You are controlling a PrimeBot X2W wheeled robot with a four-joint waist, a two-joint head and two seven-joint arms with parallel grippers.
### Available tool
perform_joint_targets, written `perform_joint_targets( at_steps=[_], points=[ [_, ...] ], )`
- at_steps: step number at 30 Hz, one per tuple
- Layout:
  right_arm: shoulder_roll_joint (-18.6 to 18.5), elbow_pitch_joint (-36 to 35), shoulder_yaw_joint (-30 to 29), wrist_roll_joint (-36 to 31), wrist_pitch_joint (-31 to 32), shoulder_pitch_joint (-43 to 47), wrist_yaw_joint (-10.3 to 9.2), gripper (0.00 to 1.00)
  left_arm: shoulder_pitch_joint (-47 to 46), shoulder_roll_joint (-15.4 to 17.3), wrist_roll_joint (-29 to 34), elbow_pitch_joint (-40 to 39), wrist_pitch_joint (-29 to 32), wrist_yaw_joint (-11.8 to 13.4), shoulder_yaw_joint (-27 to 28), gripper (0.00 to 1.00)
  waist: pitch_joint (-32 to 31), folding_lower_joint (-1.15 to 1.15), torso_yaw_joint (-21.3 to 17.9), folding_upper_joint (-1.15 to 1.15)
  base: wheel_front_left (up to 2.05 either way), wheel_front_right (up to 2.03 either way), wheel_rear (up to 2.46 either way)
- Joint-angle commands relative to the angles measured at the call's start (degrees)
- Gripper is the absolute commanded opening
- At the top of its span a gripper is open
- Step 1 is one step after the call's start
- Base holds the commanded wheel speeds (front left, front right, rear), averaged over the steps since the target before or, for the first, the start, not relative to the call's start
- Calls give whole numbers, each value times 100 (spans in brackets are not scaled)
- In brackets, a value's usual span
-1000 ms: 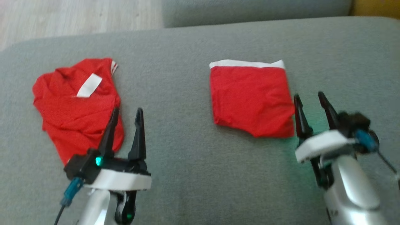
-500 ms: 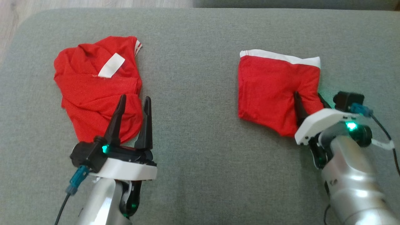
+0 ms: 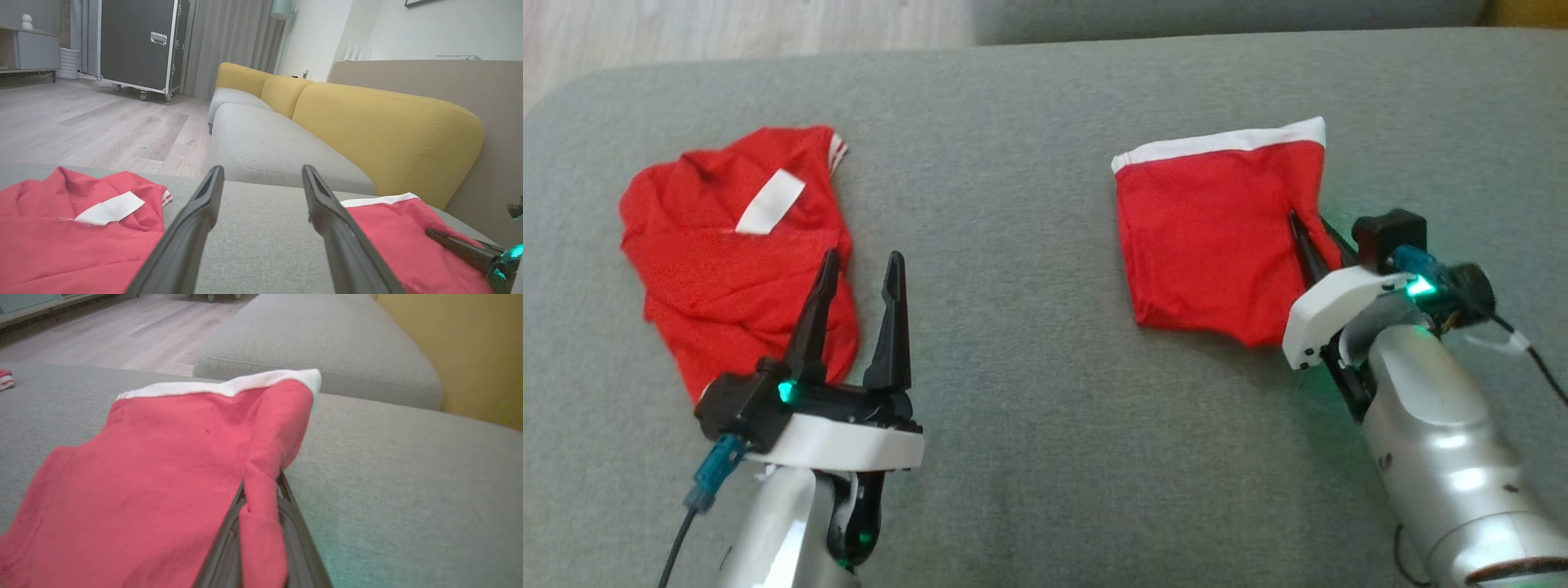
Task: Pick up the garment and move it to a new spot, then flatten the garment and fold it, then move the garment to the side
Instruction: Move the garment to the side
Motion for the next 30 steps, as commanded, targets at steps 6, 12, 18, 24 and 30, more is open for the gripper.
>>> perform_joint_targets(
  at_steps=[6,12,18,24,30],
  points=[
    [-514,-160,980,-98,245,-305,-5,0,-55,38,29,-221,-37,9,260,100,-103,0,-233,0,0,0,0],
    [-1479,-87,1745,78,538,-502,-5,0,-136,35,51,-298,-37,9,252,100,76,0,-269,0,0,0,0],
    [-2436,113,2125,138,749,-697,-5,0,-293,70,26,-329,-37,9,155,100,347,0,-158,0,0,0,0],
    [-2972,259,2137,100,814,-853,-5,0,-374,101,7,-338,-37,9,141,100,507,0,-63,0,0,0,0],
    [-3286,405,1906,-111,817,-997,-5,0,-434,138,-12,-345,-37,9,134,100,605,0,-2,0,0,0,0]
  ],
)
